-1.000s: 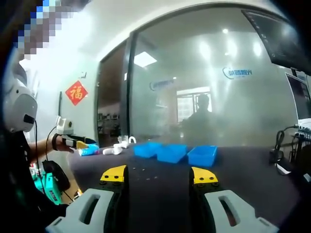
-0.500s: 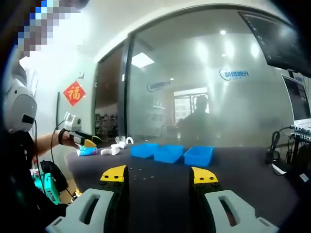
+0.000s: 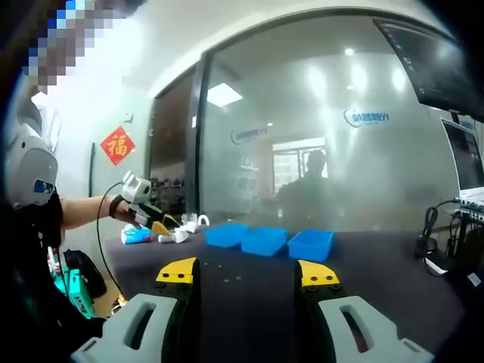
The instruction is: Sort the screws, nuts, and washers into the corresponding bins
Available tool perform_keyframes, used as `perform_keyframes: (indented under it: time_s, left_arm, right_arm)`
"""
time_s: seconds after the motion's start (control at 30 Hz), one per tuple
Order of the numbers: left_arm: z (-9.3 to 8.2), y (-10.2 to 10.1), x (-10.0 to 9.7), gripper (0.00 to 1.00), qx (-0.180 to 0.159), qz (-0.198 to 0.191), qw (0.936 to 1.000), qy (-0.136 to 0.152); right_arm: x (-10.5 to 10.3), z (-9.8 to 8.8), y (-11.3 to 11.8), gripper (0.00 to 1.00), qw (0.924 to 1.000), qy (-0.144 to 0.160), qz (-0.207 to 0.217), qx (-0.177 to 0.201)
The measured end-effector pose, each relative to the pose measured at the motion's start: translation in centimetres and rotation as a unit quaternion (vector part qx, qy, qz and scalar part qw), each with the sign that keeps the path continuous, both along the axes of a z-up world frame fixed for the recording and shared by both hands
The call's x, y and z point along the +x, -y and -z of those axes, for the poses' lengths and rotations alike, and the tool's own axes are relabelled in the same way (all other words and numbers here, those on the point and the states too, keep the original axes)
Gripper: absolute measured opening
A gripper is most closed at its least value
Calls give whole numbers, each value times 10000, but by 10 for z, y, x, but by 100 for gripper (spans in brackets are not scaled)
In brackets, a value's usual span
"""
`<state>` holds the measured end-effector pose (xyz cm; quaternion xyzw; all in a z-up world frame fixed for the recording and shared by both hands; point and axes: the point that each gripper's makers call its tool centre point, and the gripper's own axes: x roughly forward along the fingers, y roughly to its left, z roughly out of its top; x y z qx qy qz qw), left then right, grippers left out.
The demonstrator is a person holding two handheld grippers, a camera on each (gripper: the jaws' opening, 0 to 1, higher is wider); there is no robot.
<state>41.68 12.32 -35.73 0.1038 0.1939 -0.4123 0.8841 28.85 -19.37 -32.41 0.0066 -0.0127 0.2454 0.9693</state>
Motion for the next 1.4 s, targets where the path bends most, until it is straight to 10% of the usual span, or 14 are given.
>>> perform_keyframes:
  time_s: [0.53,1.4]
  left_arm:
    - [43,21,34,42,1099,258,9912,-691]
    - [90,48,38,34,2346,521,9598,-1453]
  right_arm:
    - [-1,4,3,45,10000,-37,35,24]
    - [1,8,9,45,9999,-91,81,49]
